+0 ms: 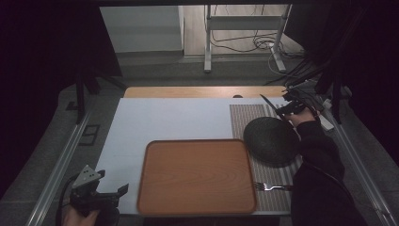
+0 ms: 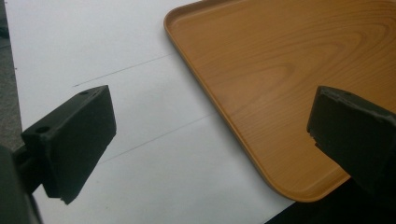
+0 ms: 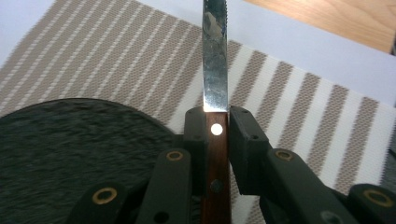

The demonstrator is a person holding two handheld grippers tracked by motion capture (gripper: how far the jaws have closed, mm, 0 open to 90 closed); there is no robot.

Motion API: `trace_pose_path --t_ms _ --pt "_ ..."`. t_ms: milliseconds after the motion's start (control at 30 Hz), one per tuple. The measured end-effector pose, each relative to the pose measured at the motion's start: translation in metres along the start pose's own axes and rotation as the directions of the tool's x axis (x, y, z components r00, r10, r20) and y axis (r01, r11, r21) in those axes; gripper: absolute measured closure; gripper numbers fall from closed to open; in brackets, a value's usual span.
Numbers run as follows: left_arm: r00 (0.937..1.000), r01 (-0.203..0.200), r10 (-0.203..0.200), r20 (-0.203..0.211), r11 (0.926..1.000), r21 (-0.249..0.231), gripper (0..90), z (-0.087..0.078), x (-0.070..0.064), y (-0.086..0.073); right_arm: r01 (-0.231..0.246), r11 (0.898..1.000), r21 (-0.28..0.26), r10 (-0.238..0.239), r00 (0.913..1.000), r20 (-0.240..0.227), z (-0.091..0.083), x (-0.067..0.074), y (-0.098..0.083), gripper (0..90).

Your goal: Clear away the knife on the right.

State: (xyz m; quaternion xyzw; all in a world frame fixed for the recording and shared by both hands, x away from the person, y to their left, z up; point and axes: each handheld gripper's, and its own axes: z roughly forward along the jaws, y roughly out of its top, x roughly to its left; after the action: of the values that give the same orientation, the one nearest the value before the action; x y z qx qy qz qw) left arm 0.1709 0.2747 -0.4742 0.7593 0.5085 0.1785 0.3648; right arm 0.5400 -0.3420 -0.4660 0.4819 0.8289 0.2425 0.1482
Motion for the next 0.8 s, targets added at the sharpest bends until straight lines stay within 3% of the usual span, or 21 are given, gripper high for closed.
trace_pose_path --t_ms 800 --pt "1.0000 -0.001 0.001 0.004 1.0000 -0.003 2.1 0.000 0.000 0.000 0.057 0.998 -0.022 -0.059 0.9943 -0.089 -0.012 0.060 -0.018 77.2"
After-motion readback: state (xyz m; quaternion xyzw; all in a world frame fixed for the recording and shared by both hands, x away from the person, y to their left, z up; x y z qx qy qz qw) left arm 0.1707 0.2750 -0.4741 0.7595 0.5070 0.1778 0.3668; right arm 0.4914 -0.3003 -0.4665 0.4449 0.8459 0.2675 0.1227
